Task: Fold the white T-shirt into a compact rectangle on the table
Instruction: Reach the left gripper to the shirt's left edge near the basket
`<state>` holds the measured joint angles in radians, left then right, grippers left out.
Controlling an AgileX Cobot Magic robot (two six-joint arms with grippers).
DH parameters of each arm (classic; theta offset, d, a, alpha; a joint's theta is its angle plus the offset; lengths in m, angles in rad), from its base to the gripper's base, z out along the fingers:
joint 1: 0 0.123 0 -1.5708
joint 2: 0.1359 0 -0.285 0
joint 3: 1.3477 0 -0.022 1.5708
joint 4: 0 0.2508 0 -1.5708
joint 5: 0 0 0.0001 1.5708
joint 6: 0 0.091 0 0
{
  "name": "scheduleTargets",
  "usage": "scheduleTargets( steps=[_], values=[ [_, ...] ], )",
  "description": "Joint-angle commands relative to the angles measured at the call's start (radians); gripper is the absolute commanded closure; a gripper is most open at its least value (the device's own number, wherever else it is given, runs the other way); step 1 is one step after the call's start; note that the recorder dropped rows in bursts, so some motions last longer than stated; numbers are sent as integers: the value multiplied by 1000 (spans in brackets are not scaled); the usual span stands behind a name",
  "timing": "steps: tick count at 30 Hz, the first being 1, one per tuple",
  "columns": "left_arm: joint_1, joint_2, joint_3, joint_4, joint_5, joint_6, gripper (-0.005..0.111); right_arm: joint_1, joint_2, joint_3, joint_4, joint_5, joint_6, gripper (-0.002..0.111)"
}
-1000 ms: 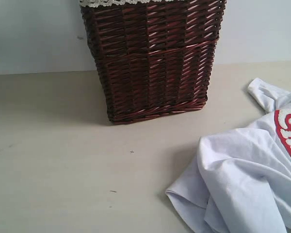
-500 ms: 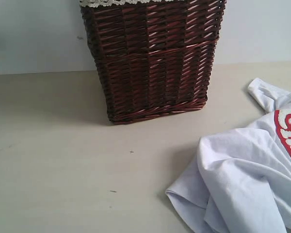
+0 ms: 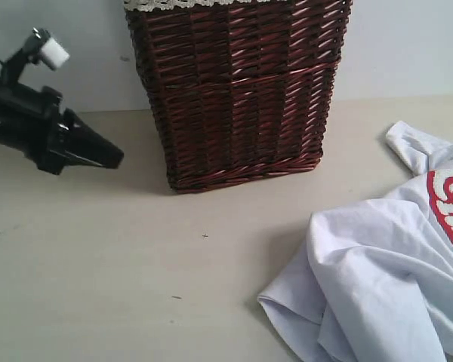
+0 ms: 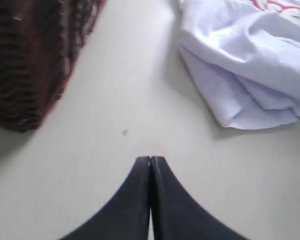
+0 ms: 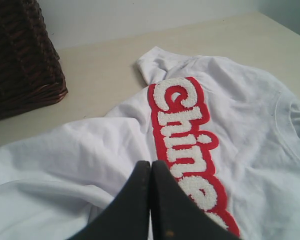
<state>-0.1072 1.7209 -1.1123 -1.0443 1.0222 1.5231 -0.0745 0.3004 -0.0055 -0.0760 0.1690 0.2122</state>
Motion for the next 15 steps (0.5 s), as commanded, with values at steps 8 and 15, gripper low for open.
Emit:
scheduleTargets(
  steps=[8,15],
  values=[
    [-478,174,139,-277,-148,511,107,4,-8,5,-8,-18,-1,108],
    [-527,210,159,-432,-264,576,78,4,-8,5,-8,-18,-1,108]
  ],
)
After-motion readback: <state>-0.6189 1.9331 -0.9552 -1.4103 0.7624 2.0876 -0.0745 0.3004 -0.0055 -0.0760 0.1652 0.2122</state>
